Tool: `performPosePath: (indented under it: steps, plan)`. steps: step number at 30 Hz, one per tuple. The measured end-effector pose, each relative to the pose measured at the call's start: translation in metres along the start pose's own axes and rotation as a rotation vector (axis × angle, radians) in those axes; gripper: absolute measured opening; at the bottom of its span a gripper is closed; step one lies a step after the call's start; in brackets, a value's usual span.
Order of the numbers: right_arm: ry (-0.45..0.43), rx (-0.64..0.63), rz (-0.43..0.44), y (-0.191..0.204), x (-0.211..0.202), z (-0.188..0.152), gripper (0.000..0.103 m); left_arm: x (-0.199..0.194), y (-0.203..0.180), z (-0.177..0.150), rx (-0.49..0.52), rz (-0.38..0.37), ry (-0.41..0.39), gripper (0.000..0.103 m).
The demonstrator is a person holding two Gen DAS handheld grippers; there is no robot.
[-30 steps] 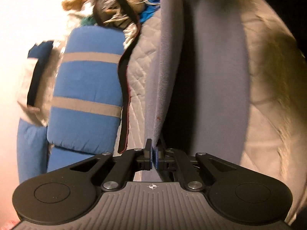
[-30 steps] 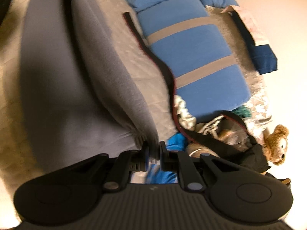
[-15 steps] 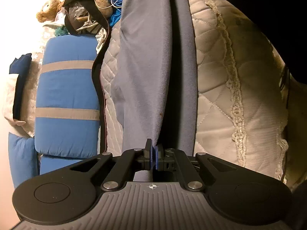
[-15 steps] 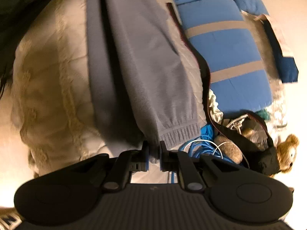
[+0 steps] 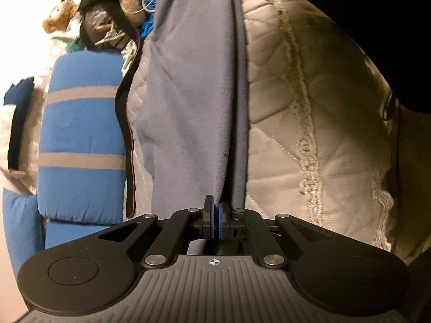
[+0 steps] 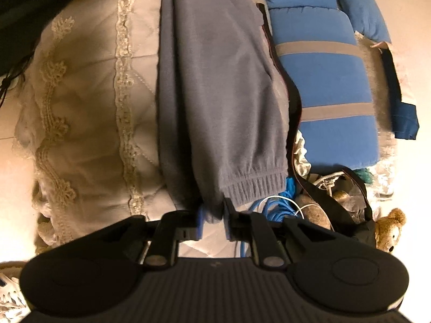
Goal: Fold clothes
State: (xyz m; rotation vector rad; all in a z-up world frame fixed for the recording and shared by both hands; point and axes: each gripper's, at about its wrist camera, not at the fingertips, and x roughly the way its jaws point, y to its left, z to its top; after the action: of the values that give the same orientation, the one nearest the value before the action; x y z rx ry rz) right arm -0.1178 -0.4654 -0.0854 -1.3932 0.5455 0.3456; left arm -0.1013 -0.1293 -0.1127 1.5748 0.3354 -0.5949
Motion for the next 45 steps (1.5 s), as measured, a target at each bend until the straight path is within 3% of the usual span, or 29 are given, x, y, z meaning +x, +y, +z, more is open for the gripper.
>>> performPosePath:
  steps: [3, 4, 5, 9, 11, 15, 17, 23, 32, 37, 42, 45]
  plan:
    - [-0.01, 0.008, -0.001, 0.0, -0.005, 0.001, 0.054, 0.001, -0.002, -0.004, 0.017, 0.022, 0.012, 0.009]
    - [-0.013, 0.01, -0.001, -0.001, -0.007, 0.002, 0.057, 0.002, -0.001, -0.006, 0.018, 0.025, 0.018, 0.017]
    - [-0.017, 0.013, -0.002, -0.001, -0.009, 0.002, 0.057, 0.002, -0.001, -0.008, 0.018, 0.028, 0.024, 0.023]
    - [-0.025, 0.048, 0.03, -0.005, -0.014, 0.003, 0.058, 0.004, 0.001, -0.015, 0.018, 0.039, 0.048, 0.026]
    - [-0.026, 0.084, 0.07, -0.011, -0.015, 0.003, 0.061, 0.005, 0.002, -0.019, 0.018, 0.044, 0.06, 0.033]
    - [-0.05, 0.325, 0.227, -0.052, -0.016, 0.004, 0.07, 0.006, 0.004, -0.026, 0.018, 0.055, 0.085, 0.034]
    - [-0.086, 0.457, 0.29, -0.078, -0.016, 0.004, 0.079, 0.007, 0.005, -0.029, 0.015, 0.061, 0.093, 0.038]
    - [-0.192, 0.658, 0.324, -0.138, -0.01, 0.013, 0.088, 0.006, 0.008, -0.04, -0.012, 0.081, 0.103, 0.045]
    - [-0.312, 0.609, 0.309, -0.195, 0.027, 0.078, 0.092, 0.009, 0.031, -0.074, -0.106, 0.071, 0.18, 0.053]
    - [-0.355, 0.597, 0.313, -0.214, 0.043, 0.123, 0.092, 0.016, 0.037, -0.098, -0.108, 0.062, 0.243, 0.053]
    - [-0.283, 0.614, 0.255, -0.213, 0.047, 0.181, 0.092, 0.022, 0.033, -0.117, -0.106, 0.093, 0.266, 0.053]
    - [-0.287, 0.632, 0.286, -0.204, 0.04, 0.208, 0.094, 0.023, 0.03, -0.119, -0.105, 0.118, 0.259, 0.053]
